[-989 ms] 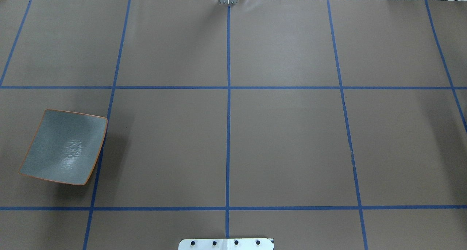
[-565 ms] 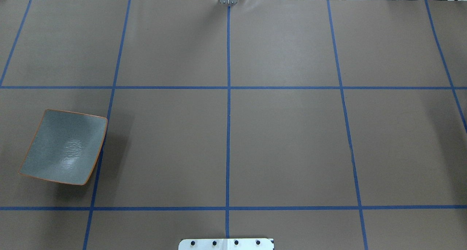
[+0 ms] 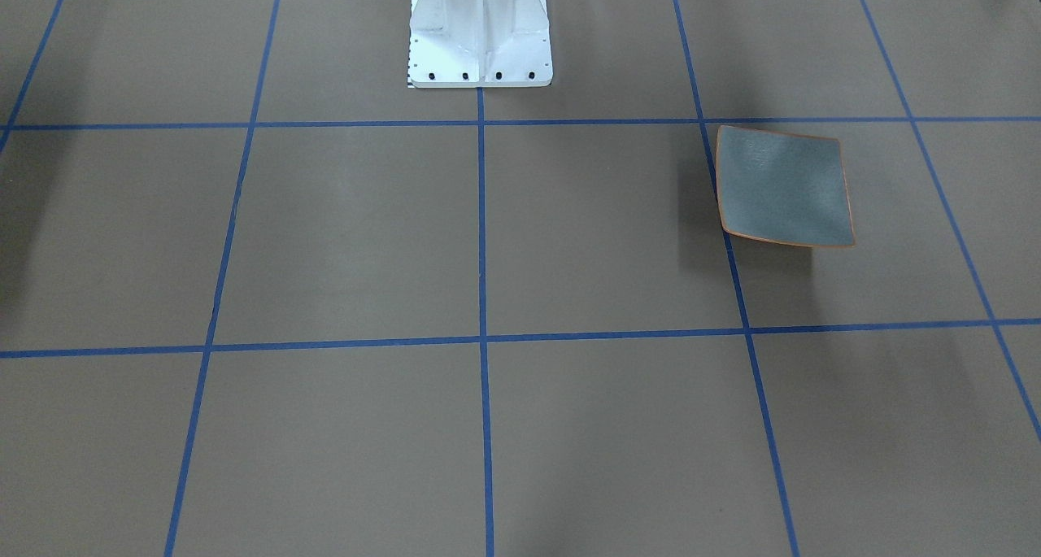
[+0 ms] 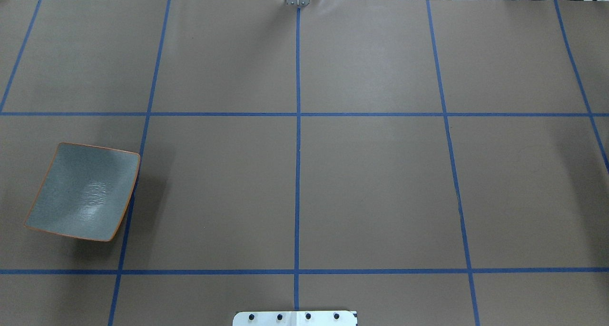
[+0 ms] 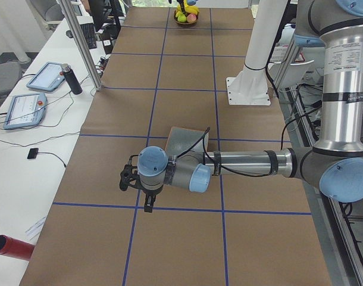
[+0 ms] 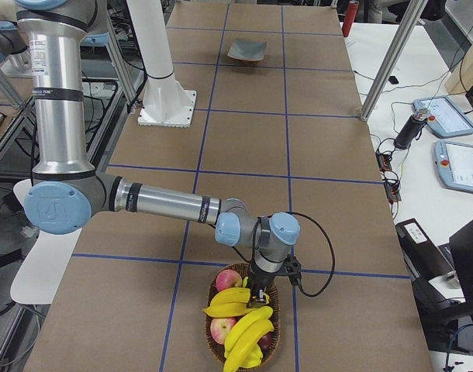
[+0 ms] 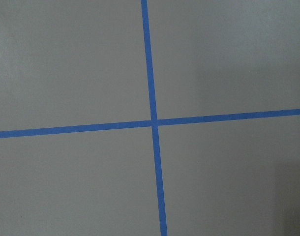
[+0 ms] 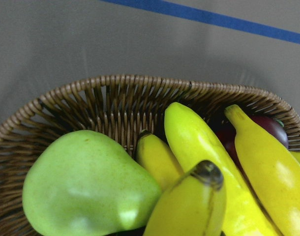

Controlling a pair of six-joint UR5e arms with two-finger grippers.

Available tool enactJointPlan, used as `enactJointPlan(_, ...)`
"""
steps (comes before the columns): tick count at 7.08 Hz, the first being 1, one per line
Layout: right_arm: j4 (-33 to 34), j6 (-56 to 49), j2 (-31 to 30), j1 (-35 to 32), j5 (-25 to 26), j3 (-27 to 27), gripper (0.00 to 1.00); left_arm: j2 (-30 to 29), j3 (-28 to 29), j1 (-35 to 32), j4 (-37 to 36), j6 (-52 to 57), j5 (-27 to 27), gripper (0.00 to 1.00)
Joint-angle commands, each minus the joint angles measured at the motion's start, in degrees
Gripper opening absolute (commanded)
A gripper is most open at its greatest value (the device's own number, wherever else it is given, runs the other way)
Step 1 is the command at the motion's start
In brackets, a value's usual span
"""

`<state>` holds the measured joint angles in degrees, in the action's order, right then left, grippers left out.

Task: Transfer all bananas from basket to plate

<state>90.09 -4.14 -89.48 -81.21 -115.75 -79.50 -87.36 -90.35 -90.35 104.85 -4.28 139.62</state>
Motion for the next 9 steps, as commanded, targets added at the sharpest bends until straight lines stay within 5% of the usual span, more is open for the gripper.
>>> enactJointPlan(1, 0.0, -0.1, 0.0, 0.0, -0.2, -0.4, 0.25, 0.0, 0.0, 0.0, 0.0, 0.1, 0.0, 1.00)
enactJointPlan(3, 0.0, -0.1, 0.1, 0.0, -0.3, -0.4, 0.00, -0.3, 0.0, 0.0, -0.1, -0.1, 0.0, 1.00)
enactJointPlan(9, 0.5, -0.3, -0.1, -0.2, -2.0, -2.3, 0.00, -0.3, 0.1, 0.0, -0.1, -0.1, 0.0, 1.00)
